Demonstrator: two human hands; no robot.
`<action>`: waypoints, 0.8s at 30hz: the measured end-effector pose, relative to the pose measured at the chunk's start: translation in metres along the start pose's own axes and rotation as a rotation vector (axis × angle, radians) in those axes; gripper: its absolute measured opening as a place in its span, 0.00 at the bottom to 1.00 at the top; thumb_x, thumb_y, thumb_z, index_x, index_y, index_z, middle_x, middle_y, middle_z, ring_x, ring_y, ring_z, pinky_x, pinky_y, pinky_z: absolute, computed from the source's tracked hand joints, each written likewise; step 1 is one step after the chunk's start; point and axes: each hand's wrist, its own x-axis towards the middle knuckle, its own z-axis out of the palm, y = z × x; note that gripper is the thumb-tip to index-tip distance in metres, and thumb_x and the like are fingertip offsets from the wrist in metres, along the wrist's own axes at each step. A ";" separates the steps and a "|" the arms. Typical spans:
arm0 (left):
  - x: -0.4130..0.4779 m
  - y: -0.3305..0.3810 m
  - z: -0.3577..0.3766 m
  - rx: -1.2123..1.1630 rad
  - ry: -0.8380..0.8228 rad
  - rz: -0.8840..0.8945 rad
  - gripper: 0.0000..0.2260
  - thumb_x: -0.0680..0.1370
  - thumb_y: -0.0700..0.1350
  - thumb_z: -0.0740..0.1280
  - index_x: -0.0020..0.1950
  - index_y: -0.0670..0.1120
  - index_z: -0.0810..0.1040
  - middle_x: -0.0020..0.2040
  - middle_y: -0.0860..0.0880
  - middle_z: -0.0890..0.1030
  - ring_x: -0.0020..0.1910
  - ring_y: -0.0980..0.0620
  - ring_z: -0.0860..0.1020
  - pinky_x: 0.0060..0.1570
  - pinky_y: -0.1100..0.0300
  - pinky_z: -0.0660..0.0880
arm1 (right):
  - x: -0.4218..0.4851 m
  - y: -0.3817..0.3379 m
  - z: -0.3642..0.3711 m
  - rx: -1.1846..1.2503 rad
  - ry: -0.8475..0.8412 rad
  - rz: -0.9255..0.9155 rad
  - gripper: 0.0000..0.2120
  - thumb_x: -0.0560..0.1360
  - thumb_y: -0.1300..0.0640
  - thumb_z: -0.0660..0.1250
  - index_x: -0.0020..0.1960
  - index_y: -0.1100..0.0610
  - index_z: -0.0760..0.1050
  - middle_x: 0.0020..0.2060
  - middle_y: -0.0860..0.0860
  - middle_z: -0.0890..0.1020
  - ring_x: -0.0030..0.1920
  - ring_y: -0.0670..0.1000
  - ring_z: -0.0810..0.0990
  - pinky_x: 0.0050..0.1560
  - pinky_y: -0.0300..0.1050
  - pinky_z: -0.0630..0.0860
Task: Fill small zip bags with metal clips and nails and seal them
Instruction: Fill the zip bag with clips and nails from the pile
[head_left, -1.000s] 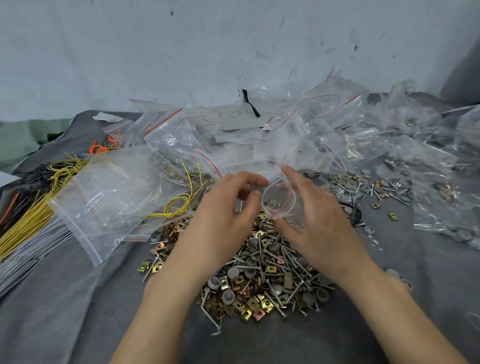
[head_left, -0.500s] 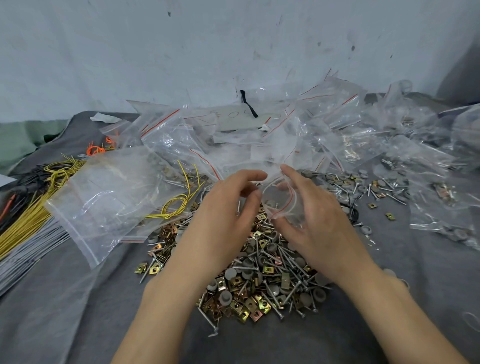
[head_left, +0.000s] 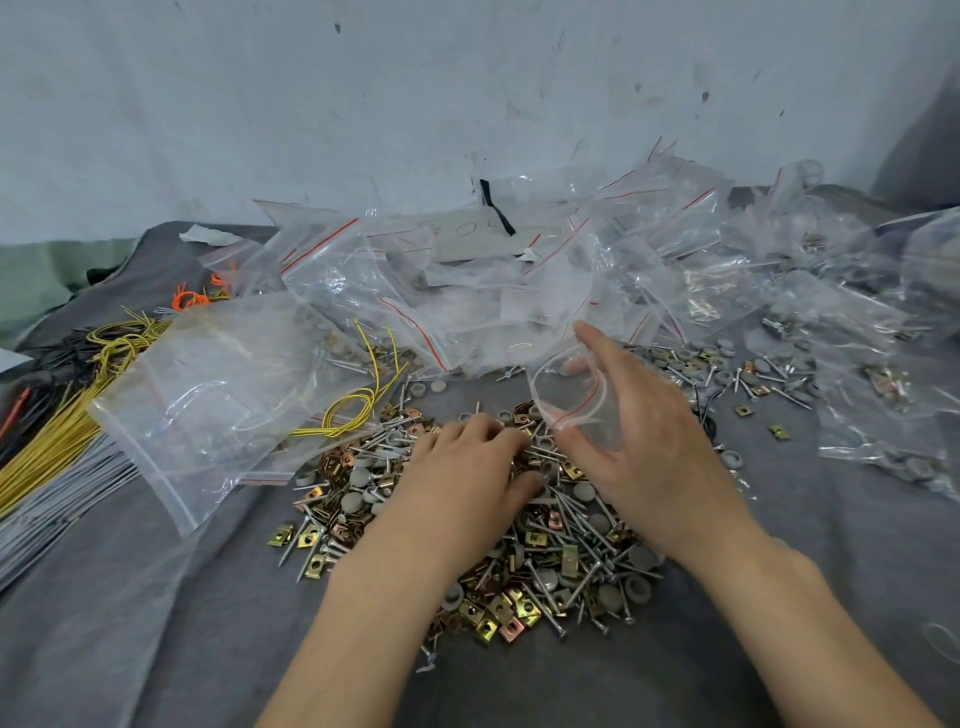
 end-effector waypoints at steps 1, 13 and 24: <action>0.001 0.000 0.000 0.010 0.008 -0.010 0.20 0.82 0.61 0.56 0.72 0.58 0.66 0.69 0.53 0.69 0.68 0.48 0.68 0.68 0.50 0.62 | 0.000 0.000 0.000 0.001 0.001 -0.001 0.34 0.75 0.39 0.59 0.78 0.44 0.52 0.61 0.42 0.76 0.63 0.44 0.72 0.69 0.43 0.62; 0.007 0.006 -0.001 0.036 0.025 0.018 0.12 0.82 0.55 0.55 0.59 0.53 0.73 0.60 0.52 0.74 0.60 0.47 0.71 0.59 0.51 0.67 | 0.001 0.005 -0.002 0.008 0.039 -0.003 0.34 0.75 0.40 0.60 0.78 0.45 0.54 0.62 0.42 0.76 0.63 0.45 0.73 0.67 0.45 0.65; 0.001 0.001 -0.013 -0.231 0.086 -0.020 0.14 0.81 0.49 0.56 0.35 0.49 0.64 0.36 0.52 0.70 0.42 0.46 0.73 0.43 0.51 0.67 | -0.001 0.004 -0.001 0.013 0.028 0.001 0.34 0.75 0.39 0.60 0.78 0.43 0.53 0.61 0.41 0.76 0.63 0.44 0.72 0.67 0.42 0.61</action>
